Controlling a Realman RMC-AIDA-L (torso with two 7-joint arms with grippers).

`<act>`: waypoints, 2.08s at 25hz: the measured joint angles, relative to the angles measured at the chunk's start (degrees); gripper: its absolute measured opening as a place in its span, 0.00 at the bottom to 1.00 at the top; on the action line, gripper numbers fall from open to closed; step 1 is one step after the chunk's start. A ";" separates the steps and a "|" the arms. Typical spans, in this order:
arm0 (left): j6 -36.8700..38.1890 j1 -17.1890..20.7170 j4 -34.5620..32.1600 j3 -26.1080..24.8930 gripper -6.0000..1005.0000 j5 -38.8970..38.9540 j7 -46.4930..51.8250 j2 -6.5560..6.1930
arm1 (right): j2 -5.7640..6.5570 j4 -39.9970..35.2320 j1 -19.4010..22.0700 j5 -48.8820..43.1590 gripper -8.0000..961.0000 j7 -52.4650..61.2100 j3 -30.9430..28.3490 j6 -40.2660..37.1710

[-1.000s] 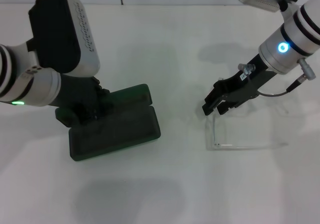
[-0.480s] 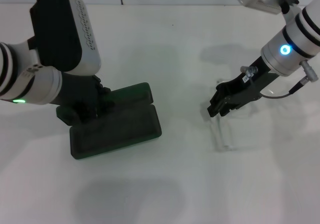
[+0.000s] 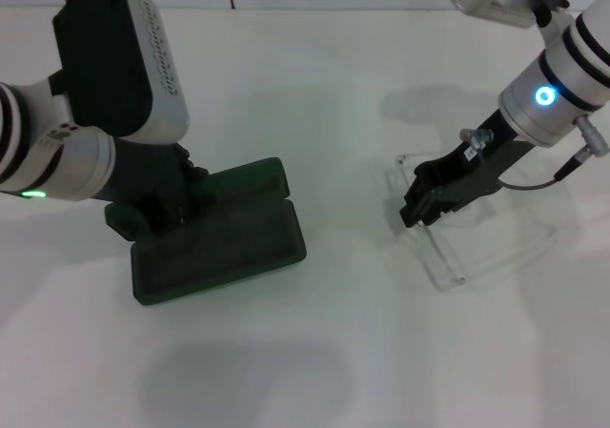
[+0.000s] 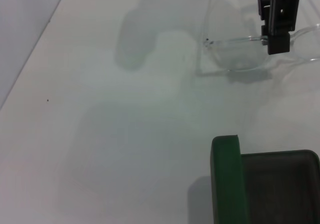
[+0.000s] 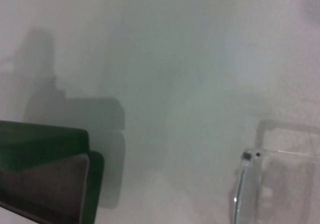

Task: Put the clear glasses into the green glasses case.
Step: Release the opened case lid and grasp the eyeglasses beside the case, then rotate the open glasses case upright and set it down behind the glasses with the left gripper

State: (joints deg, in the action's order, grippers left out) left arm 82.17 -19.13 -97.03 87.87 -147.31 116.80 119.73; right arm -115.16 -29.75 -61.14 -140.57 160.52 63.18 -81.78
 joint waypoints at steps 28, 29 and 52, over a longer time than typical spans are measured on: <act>0.00 0.14 0.08 -2.74 0.21 1.21 0.86 0.07 | -0.34 -12.94 3.80 -0.33 0.18 -5.19 4.13 -2.09; 0.01 0.08 0.08 -3.12 0.21 1.79 0.98 0.07 | -0.38 -15.08 4.94 -0.24 0.17 -5.79 4.17 -2.29; -2.44 -1.89 -0.60 -1.99 0.21 9.39 3.40 0.15 | -0.48 -63.21 34.87 19.69 0.06 -34.73 3.82 -2.85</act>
State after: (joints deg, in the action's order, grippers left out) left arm 79.73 -21.02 -97.63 85.88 -137.92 120.21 119.88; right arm -115.64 -92.96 -26.27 -120.89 125.79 67.00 -84.63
